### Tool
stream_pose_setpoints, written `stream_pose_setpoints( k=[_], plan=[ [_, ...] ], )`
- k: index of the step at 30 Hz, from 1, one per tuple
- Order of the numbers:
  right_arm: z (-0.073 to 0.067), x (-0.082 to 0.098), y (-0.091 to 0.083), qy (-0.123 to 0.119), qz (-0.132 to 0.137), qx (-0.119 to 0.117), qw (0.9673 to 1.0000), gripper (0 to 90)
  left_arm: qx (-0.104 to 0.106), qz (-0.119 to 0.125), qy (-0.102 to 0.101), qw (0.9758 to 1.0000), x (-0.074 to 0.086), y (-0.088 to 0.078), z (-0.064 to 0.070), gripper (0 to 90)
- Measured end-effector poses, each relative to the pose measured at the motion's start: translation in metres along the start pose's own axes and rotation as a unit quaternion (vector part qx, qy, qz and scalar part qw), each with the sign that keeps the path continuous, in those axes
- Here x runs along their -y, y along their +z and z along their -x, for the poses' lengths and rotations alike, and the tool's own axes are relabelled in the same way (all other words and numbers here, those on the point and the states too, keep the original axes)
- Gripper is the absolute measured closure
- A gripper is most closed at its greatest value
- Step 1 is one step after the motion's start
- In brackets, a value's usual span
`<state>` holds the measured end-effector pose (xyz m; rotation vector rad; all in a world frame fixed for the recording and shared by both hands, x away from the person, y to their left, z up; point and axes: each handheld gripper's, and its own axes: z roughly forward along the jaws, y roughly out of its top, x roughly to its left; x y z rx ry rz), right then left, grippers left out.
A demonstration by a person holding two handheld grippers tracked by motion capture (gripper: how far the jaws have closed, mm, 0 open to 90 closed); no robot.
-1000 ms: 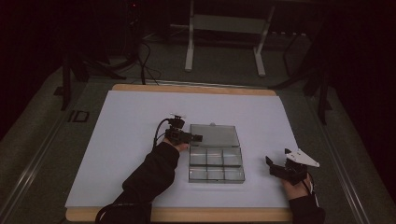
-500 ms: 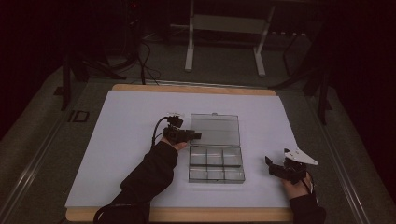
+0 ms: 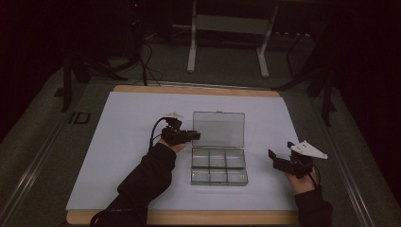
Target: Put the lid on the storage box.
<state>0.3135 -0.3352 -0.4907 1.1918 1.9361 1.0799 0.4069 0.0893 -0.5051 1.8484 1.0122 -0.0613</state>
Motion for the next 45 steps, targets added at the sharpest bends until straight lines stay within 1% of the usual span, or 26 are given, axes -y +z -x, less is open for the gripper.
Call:
stream_pose_setpoints(
  k=[1, 2, 5, 6, 8, 10, 12, 14, 16, 19, 21, 22, 24, 26, 28, 30, 32, 35, 37, 40, 41, 45],
  plan=[
    [-0.001, -0.004, 0.000, -0.002, 0.001, -0.004, 1.0000, 17.9, -0.001, -0.001, 0.006, 1.0000, 0.000, -0.001, 0.001, 73.2],
    [-0.004, -0.011, 0.001, -0.008, 0.004, -0.012, 0.9999, 20.7, -0.002, 0.000, 0.007, 1.0000, 0.000, -0.002, 0.001, 73.7],
    [-0.008, -0.023, 0.004, -0.013, 0.008, -0.026, 0.9995, 21.4, -0.002, 0.000, 0.012, 0.9999, 0.000, -0.003, 0.002, 74.7],
    [-0.010, -0.028, 0.006, -0.014, 0.011, -0.032, 0.9993, 22.9, -0.001, 0.000, 0.015, 0.9999, 0.000, -0.004, 0.003, 75.3],
    [-0.013, -0.036, 0.009, -0.014, 0.013, -0.044, 0.9989, 23.2, -0.002, 0.002, 0.020, 0.9998, 0.000, -0.005, 0.003, 76.0],
    [-0.016, -0.043, 0.013, -0.015, 0.014, -0.054, 0.9983, 26.2, -0.003, 0.004, 0.025, 0.9997, 0.001, -0.006, 0.004, 76.4],
    [-0.019, -0.048, 0.017, -0.015, 0.012, -0.064, 0.9978, 26.4, -0.002, 0.004, 0.030, 0.9995, 0.002, -0.006, 0.004, 76.6],
    [-0.023, -0.052, 0.021, -0.017, 0.010, -0.074, 0.9971, 27.3, 0.001, 0.007, 0.029, 0.9995, 0.002, -0.007, 0.003, 77.2],
    [-0.026, -0.055, 0.026, -0.014, 0.009, -0.084, 0.9963, 30.5, 0.002, 0.007, 0.030, 0.9995, 0.003, -0.007, 0.004, 77.8],
    [-0.030, -0.059, 0.034, -0.006, 0.006, -0.100, 0.9950, 32.3, 0.004, 0.008, 0.034, 0.9994, 0.003, -0.008, 0.004, 78.5],
    [-0.032, -0.060, 0.040, -0.003, 0.004, -0.103, 0.9947, 32.6, 0.005, 0.008, 0.035, 0.9993, 0.003, -0.008, 0.004, 78.7],
    [-0.034, -0.060, 0.045, 0.009, 0.004, -0.109, 0.9940, 32.5, 0.007, 0.011, 0.032, 0.9994, 0.004, -0.008, 0.003, 78.7],
    [-0.036, -0.061, 0.050, 0.019, 0.002, -0.117, 0.9929, 34.7, 0.010, 0.014, 0.030, 0.9994, 0.005, -0.008, 0.002, 78.7],
    [-0.040, -0.062, 0.056, 0.013, -0.003, -0.121, 0.9925, 37.6, 0.011, 0.016, 0.030, 0.9994, 0.005, -0.008, 0.001, 78.8],
    [-0.044, -0.062, 0.063, 0.011, -0.012, -0.130, 0.9913, 41.4, 0.012, 0.017, 0.032, 0.9993, 0.006, -0.008, 0.001, 78.8],
    [-0.047, -0.062, 0.068, 0.004, -0.019, -0.133, 0.9910, 43.0, 0.013, 0.017, 0.032, 0.9993, 0.006, -0.008, 0.001, 78.8],
    [-0.050, -0.061, 0.072, 0.004, -0.027, -0.139, 0.9899, 45.4, 0.013, 0.018, 0.033, 0.9992, 0.006, -0.008, 0.000, 78.8],
    [-0.053, -0.061, 0.077, -0.003, -0.033, -0.141, 0.9895, 49.2, 0.016, 0.020, 0.033, 0.9991, 0.007, -0.009, 0.000, 79.3],
    [-0.055, -0.060, 0.079, -0.007, -0.036, -0.144, 0.9889, 54.5, 0.016, 0.021, 0.035, 0.9990, 0.007, -0.009, 0.001, 79.7],
    [-0.056, -0.061, 0.080, -0.009, -0.037, -0.146, 0.9886, 61.5, 0.012, 0.022, 0.041, 0.9989, 0.007, -0.010, 0.002, 80.1],
    [-0.056, -0.061, 0.080, -0.009, -0.036, -0.146, 0.9885, 62.7, 0.008, 0.025, 0.049, 0.9985, 0.008, -0.010, 0.004, 80.1],
    [-0.057, -0.062, 0.078, -0.015, -0.035, -0.144, 0.9889, 66.2, 0.001, 0.029, 0.063, 0.9976, 0.009, -0.013, 0.006, 80.1]
  ],
)
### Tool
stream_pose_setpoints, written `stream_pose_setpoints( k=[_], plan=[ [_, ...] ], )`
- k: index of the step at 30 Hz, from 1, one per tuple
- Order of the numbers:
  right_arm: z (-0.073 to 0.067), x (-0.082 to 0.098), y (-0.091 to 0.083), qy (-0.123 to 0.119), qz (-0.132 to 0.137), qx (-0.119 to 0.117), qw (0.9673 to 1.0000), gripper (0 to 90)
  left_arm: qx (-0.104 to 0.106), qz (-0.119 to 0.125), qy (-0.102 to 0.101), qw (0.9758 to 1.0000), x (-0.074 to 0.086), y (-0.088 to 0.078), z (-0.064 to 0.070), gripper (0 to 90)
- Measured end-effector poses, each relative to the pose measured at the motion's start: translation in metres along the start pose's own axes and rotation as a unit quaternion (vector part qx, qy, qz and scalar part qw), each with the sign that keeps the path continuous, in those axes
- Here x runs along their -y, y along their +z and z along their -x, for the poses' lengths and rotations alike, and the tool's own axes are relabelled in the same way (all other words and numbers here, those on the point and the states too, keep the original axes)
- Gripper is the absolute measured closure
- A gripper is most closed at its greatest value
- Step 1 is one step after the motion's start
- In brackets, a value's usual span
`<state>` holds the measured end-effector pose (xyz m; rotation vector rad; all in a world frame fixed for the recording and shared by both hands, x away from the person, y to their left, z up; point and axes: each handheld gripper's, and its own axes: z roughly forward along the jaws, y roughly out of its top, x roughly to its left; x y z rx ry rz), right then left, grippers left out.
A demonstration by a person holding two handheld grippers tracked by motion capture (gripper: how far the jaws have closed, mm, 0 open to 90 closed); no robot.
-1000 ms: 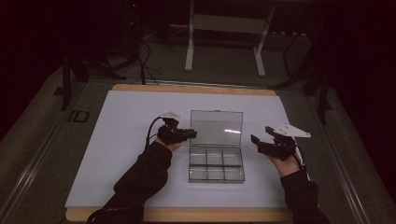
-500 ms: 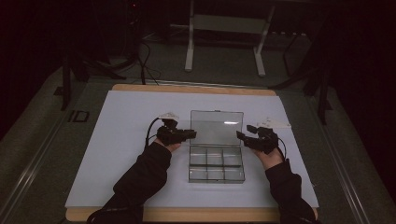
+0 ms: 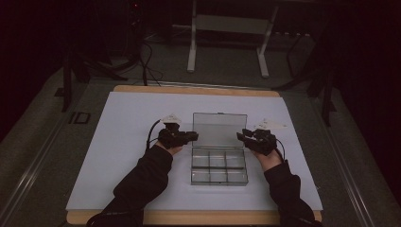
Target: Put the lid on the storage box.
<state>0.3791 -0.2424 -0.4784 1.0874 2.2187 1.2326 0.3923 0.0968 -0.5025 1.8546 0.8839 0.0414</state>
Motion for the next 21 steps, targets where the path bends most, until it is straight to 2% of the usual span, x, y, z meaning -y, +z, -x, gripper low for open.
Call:
stream_pose_setpoints(
  k=[5, 12, 15, 21],
  plan=[
    [0.003, 0.000, -0.007, 0.000, 0.003, -0.010, 0.9999, 72.6, 0.004, 0.009, -0.005, 0.9999, -0.002, -0.006, 0.001, 80.0],
    [0.001, 0.002, -0.017, -0.018, 0.007, -0.021, 0.9996, 75.7, -0.005, 0.003, 0.010, 0.9999, -0.004, -0.016, 0.011, 81.2],
    [-0.002, 0.005, -0.023, -0.032, 0.011, -0.025, 0.9991, 76.1, -0.008, -0.002, 0.017, 0.9998, -0.003, -0.020, 0.014, 81.5],
    [-0.004, 0.010, -0.032, -0.039, 0.016, -0.035, 0.9985, 78.6, -0.009, -0.010, 0.029, 0.9995, 0.000, -0.026, 0.021, 81.5]
  ],
)
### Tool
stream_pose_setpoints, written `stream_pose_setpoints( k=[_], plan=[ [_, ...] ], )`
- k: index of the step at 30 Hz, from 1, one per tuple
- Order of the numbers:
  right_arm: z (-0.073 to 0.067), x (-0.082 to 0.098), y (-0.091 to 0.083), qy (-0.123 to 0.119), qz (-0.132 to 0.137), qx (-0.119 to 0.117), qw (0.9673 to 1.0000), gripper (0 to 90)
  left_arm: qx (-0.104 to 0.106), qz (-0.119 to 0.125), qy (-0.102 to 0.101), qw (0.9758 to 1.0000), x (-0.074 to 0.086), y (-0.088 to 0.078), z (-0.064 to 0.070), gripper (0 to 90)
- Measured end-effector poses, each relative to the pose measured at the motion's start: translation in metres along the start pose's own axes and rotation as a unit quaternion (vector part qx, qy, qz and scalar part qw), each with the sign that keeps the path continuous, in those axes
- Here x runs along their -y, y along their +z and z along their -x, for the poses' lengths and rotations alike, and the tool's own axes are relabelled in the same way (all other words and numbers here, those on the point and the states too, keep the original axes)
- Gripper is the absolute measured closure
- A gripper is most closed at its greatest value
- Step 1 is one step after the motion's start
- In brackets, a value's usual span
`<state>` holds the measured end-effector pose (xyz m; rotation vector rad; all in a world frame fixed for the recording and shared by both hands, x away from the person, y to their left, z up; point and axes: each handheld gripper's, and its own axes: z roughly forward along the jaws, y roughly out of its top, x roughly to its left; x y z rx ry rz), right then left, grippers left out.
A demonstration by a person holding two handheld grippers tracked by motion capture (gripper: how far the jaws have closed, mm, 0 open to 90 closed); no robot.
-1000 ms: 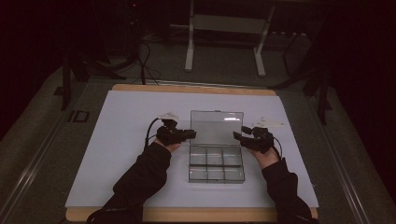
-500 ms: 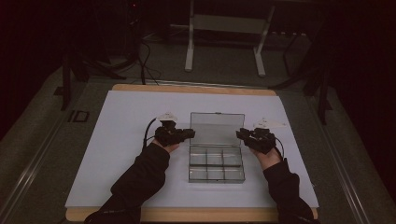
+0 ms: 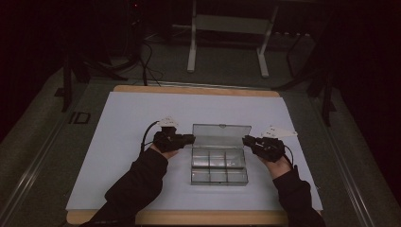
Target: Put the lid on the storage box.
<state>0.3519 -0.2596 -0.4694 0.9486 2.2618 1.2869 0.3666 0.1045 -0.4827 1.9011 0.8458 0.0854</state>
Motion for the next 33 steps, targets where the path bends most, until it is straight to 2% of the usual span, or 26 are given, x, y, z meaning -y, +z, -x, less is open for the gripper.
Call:
stream_pose_setpoints(
  k=[5, 9, 18, 21, 33],
  plan=[
    [0.000, 0.005, -0.005, -0.002, -0.001, -0.010, 0.9999, 80.0, 0.001, -0.003, 0.004, 1.0000, 0.002, -0.003, 0.004, 81.9],
    [0.002, 0.009, -0.009, -0.003, 0.000, -0.022, 0.9998, 83.2, -0.008, -0.008, 0.014, 0.9998, 0.003, -0.004, 0.009, 81.9],
    [0.001, 0.014, -0.013, -0.018, -0.003, -0.033, 0.9993, 83.4, -0.010, -0.015, 0.024, 0.9995, 0.008, -0.008, 0.015, 81.8],
    [0.001, 0.018, -0.015, -0.023, 0.001, -0.043, 0.9988, 83.4, -0.012, -0.019, 0.030, 0.9993, 0.010, -0.009, 0.018, 81.8],
    [-0.001, 0.029, -0.020, -0.037, -0.002, -0.063, 0.9973, 83.2, -0.006, -0.036, 0.045, 0.9983, 0.018, -0.013, 0.025, 83.2]
  ],
)
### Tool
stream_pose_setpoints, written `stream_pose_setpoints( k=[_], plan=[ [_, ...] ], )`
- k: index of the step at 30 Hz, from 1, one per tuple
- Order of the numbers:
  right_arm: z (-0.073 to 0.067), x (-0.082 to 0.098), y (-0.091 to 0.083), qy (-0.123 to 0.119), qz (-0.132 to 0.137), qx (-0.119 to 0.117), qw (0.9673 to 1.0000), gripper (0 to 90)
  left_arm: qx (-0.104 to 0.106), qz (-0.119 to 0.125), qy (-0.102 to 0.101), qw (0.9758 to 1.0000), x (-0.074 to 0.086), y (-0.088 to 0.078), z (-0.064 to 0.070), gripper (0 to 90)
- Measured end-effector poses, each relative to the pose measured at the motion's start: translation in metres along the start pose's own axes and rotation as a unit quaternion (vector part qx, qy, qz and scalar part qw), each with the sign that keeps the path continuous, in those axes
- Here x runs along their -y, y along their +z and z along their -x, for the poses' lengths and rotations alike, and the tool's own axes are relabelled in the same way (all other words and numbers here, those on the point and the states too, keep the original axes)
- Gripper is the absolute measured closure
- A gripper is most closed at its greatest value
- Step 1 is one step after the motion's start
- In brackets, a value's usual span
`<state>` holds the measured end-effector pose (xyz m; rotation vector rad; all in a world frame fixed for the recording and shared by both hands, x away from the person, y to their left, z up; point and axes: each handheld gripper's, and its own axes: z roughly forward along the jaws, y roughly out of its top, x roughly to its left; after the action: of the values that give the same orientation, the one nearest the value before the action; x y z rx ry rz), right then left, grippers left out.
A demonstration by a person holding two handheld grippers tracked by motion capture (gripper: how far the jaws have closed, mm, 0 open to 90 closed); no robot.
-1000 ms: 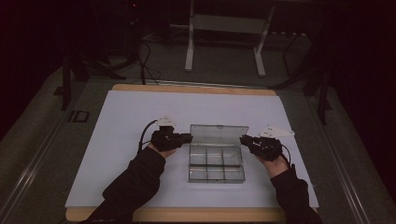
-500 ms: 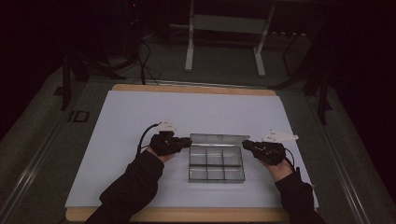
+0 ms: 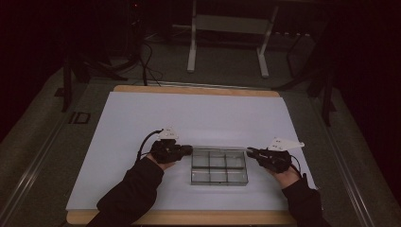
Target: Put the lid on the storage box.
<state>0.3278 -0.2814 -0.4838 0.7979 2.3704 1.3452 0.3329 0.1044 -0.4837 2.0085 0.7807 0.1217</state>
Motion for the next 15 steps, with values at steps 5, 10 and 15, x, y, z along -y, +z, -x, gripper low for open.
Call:
stream_pose_setpoints(
  k=[5, 10, 15],
  plan=[
    [-0.003, 0.005, -0.002, -0.002, -0.006, -0.006, 1.0000, 83.2, -0.003, -0.013, 0.011, 0.9998, 0.005, 0.001, 0.004, 84.9],
    [-0.004, 0.013, 0.000, -0.004, -0.016, -0.011, 0.9998, 83.3, -0.002, -0.031, 0.020, 0.9993, 0.009, 0.003, 0.006, 84.8],
    [-0.005, 0.019, 0.003, -0.003, -0.021, -0.008, 0.9997, 82.9, 0.000, -0.042, 0.020, 0.9989, 0.013, 0.005, 0.006, 84.8]
  ],
)
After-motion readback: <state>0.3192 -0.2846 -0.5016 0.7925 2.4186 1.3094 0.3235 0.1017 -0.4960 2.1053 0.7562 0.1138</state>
